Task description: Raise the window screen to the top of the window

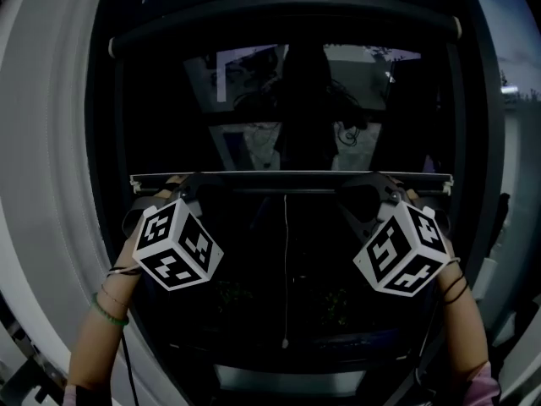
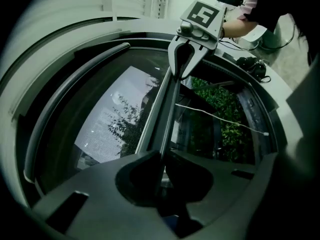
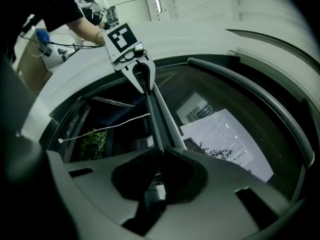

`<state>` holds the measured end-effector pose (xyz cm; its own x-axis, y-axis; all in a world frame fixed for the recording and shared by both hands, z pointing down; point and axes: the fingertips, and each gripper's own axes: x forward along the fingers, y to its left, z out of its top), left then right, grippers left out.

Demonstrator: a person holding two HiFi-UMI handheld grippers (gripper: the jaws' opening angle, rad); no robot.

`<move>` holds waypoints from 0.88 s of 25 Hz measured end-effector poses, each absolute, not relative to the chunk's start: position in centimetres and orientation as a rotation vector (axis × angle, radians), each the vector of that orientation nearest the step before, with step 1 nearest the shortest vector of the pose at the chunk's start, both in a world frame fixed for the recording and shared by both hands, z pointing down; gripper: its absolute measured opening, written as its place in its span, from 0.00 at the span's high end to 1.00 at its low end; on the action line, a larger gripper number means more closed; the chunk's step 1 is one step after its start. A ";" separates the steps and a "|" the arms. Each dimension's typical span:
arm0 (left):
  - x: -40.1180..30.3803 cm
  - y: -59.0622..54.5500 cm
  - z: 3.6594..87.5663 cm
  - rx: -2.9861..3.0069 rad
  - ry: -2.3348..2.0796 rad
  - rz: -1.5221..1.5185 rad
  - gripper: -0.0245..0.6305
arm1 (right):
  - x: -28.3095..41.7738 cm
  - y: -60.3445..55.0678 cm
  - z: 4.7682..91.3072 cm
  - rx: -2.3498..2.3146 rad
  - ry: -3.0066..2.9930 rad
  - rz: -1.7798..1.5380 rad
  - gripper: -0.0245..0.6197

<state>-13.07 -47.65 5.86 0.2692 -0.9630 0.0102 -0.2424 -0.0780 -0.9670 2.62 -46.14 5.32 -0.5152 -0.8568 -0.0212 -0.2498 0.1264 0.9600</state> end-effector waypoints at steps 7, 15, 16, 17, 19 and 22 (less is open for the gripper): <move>-13.2 -47.6 -1.7 -1.470 1.201 -0.871 0.90 | 2.5 -46.1 -2.0 1.111 -1.782 -1.492 0.91; -13.3 -47.1 -9.2 -1.436 1.240 -0.832 0.90 | 2.5 -45.6 -9.2 1.178 -1.699 -1.544 0.91; -13.3 -47.0 -10.0 -1.433 1.244 -0.828 0.90 | 2.5 -45.6 -10.0 1.186 -1.692 -1.549 0.91; -13.2 -46.9 -10.8 -1.429 1.248 -0.823 0.90 | 2.5 -45.6 -10.8 1.196 -1.685 -1.555 0.91; -13.2 -46.9 -12.5 -1.417 1.262 -0.809 0.90 | 2.6 -45.5 -12.4 1.225 -1.673 -1.567 0.91; -13.2 -47.0 -15.2 -1.411 1.286 -0.782 0.89 | 2.5 -45.7 -15.0 1.261 -1.675 -1.566 0.90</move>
